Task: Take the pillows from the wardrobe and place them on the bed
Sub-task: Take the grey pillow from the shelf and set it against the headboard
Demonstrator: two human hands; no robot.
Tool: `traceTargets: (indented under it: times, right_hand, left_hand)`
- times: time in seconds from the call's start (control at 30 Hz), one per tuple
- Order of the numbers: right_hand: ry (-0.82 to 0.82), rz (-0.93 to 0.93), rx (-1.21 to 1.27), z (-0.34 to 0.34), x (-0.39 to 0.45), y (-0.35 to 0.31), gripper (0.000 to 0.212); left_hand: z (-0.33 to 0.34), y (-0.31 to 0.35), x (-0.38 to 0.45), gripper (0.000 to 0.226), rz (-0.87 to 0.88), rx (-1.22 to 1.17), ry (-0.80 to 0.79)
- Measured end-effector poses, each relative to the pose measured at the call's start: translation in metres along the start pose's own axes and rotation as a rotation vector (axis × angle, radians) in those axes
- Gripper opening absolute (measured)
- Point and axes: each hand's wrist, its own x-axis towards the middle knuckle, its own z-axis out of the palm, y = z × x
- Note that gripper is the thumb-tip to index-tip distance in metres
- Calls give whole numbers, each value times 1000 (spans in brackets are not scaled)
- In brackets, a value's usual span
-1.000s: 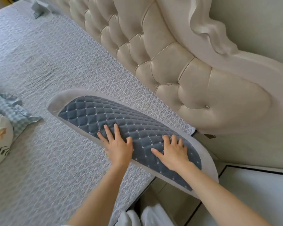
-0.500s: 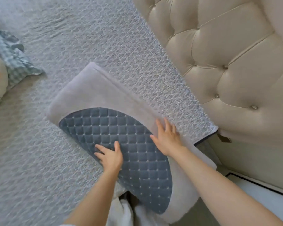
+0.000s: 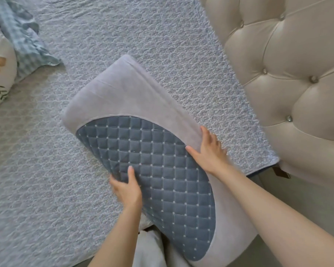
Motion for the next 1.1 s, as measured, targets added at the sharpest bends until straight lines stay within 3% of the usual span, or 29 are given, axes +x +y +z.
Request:
traceTargets:
  times: [0.1, 0.2, 0.33, 0.5, 0.6, 0.73, 0.87, 0.97, 1.03, 1.1]
  right_hand:
    - [26, -17, -38, 1, -1, -4, 79]
    - [109, -62, -73, -8, 0, -8, 74]
    - [322, -46, -40, -49, 20, -12, 73]
    - [431, -43, 122, -128, 80, -15, 71]
    - [383, -165, 153, -164, 117, -15, 78]
    - [203, -240, 185, -180, 153, -9, 77]
    - [121, -188, 4, -156, 165, 19, 81]
    - [207, -71, -22, -135, 155, 40, 87]
    - [207, 73, 55, -129, 150, 52, 94]
    - [183, 190, 154, -129, 151, 61, 100]
  left_hand:
    - [1, -4, 15, 136, -387, -284, -138]
    - [10, -6, 21, 140, -414, -311, -200]
    - [32, 41, 4, 111, -277, -364, -308]
    - [82, 129, 2, 76, -28, -357, -393]
    - [109, 175, 13, 81, 87, -282, -454]
    - [139, 195, 22, 80, 229, -122, -592]
    - [148, 175, 24, 96, 432, 133, -464]
    - [145, 160, 27, 125, 198, 40, -446]
    - [145, 149, 26, 124, 29, -8, -483]
    - [149, 143, 27, 121, -25, -41, -549]
